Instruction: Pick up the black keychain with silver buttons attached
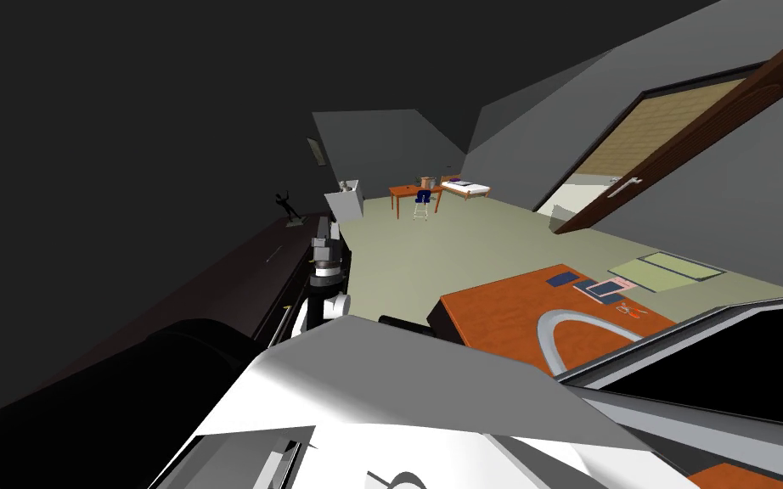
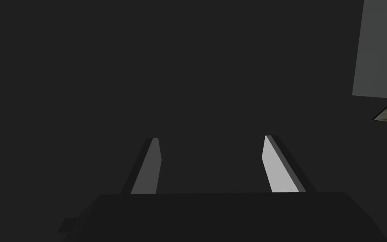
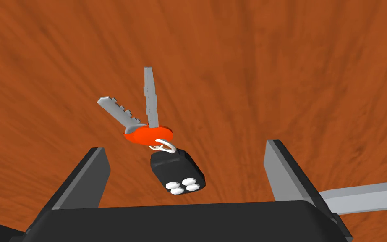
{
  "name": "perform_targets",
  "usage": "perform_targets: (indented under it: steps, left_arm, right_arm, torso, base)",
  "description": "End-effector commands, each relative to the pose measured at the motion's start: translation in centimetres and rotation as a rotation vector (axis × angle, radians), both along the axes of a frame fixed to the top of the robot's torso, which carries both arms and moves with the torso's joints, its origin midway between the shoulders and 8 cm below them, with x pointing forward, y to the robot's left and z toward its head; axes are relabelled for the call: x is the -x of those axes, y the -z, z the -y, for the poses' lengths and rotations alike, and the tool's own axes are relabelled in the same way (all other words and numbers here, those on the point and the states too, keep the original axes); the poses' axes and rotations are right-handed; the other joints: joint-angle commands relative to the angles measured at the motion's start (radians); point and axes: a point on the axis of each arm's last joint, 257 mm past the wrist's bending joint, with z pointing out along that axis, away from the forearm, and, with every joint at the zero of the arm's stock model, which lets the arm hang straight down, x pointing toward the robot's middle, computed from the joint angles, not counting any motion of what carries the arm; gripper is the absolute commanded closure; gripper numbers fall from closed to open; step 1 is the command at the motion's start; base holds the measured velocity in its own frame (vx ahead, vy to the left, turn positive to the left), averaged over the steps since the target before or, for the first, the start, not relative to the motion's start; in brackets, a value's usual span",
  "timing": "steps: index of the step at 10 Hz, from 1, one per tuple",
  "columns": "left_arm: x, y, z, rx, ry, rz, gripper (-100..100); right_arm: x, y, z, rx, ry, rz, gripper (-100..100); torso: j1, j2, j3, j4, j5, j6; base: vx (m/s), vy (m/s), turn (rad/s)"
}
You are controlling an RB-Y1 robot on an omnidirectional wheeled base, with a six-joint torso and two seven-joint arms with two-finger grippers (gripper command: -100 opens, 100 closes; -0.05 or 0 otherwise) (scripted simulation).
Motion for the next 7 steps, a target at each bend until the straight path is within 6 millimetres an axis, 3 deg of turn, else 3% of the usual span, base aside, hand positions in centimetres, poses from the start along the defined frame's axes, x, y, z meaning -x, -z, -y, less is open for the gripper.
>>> perform_targets:
  steps: [1, 3, 4, 7]
  left_arm:
    - [0.00, 0.00, 0.00, 0.000, 0.000, 0.000, 0]
    - [0.00, 0.00, 0.00, 0.000, 0.000, 0.000, 0]
    - [0.00, 0.00, 0.00, 0.000, 0.000, 0.000, 0]
    - [0.00, 0.00, 0.00, 0.000, 0.000, 0.000, 0]
  right_arm:
    - [-0.17, 0.87, -0.93, 0.003, 0.001, -0.004, -100]
    - [-0.13, 0.78, -0.84, 0.004, 0.001, -0.005, -100]
    - [-0.13, 0.80, -0.86, 0.004, 0.001, -0.005, 100]
    - [-0.16, 0.79, -0.84, 0.004, -0.001, -0.005, 100]
  torso:
    - [0.000, 0.000, 0.000, 0.000, 0.000, 0.000]
    - [0.000, 0.000, 0.000, 0.000, 0.000, 0.000]
    - [0.001, -0.001, 0.000, 0.000, 0.000, 0.000]
    - [0.001, -0.001, -0.001, -0.001, 0.000, 0.001]
  base:
    - [-0.026, -0.028, 0.087]
    - [-0.006, -0.006, 0.019]
    - [0.000, 0.000, 0.000]
    - [0.001, 0.001, 0.005]
